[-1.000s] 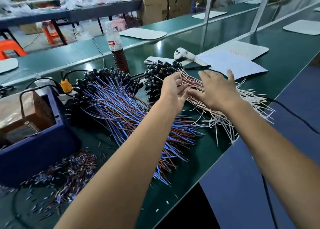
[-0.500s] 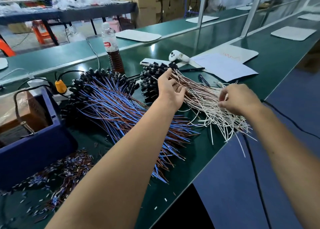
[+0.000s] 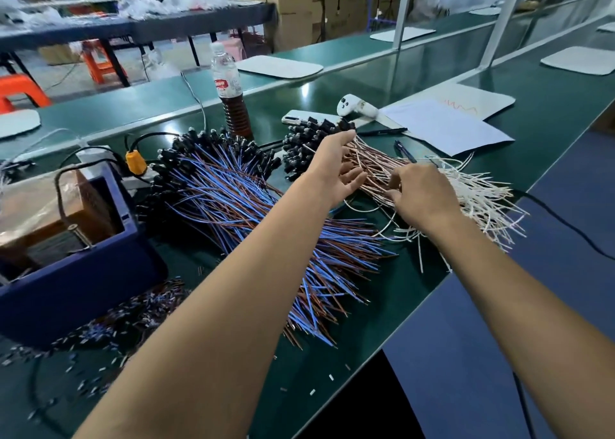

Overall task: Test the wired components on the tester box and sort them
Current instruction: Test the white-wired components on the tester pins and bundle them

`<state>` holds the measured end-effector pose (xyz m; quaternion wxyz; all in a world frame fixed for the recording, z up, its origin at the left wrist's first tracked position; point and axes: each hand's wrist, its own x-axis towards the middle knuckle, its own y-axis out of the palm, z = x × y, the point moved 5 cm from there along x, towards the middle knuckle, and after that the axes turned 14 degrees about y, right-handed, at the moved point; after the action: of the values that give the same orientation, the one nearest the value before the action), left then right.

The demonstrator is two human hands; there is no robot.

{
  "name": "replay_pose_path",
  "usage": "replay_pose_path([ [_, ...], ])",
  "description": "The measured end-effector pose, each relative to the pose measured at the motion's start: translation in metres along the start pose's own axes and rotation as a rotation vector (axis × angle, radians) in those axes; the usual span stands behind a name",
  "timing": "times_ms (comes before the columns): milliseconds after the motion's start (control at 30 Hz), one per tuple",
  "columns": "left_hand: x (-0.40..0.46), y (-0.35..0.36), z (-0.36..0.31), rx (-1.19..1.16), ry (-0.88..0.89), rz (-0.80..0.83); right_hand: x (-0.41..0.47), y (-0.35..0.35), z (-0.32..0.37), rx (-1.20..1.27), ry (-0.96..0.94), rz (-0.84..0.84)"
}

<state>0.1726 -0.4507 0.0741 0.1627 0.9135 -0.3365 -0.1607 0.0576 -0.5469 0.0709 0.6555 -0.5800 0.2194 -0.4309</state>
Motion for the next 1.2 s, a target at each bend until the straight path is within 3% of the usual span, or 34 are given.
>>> replay_pose_path([
  [233,-0.043,-0.015,-0.023,-0.078,0.070,0.129,-0.020,-0.007,0.022,0.028,0.070,-0.102],
  [467,-0.106,-0.076,-0.066,-0.091,0.265,0.200,-0.086,-0.053,0.129,0.254,-0.265,-0.200],
  [600,-0.161,-0.150,-0.089,0.063,0.387,0.174,-0.142,-0.039,0.196,0.436,-0.427,0.044],
  [733,-0.228,-0.231,-0.105,0.260,0.471,0.141,-0.221,-0.026,0.263,0.580,-0.607,0.181],
  [833,-0.278,-0.289,-0.116,0.322,0.446,0.130,-0.278,-0.014,0.303,0.687,-0.727,0.312],
  [933,-0.319,-0.337,-0.119,0.415,0.361,0.070,-0.324,0.005,0.342,0.610,-0.825,0.453],
  [1000,-0.338,-0.364,-0.118,0.617,0.248,0.020,-0.349,0.017,0.365,0.528,-0.869,0.527],
  [1100,-0.354,-0.399,-0.123,0.952,0.079,-0.157,-0.368,0.035,0.391,0.546,-0.796,0.667],
  [1200,-0.358,-0.429,-0.141,1.091,0.115,-0.462,-0.373,0.047,0.414,0.632,-0.670,0.693],
])
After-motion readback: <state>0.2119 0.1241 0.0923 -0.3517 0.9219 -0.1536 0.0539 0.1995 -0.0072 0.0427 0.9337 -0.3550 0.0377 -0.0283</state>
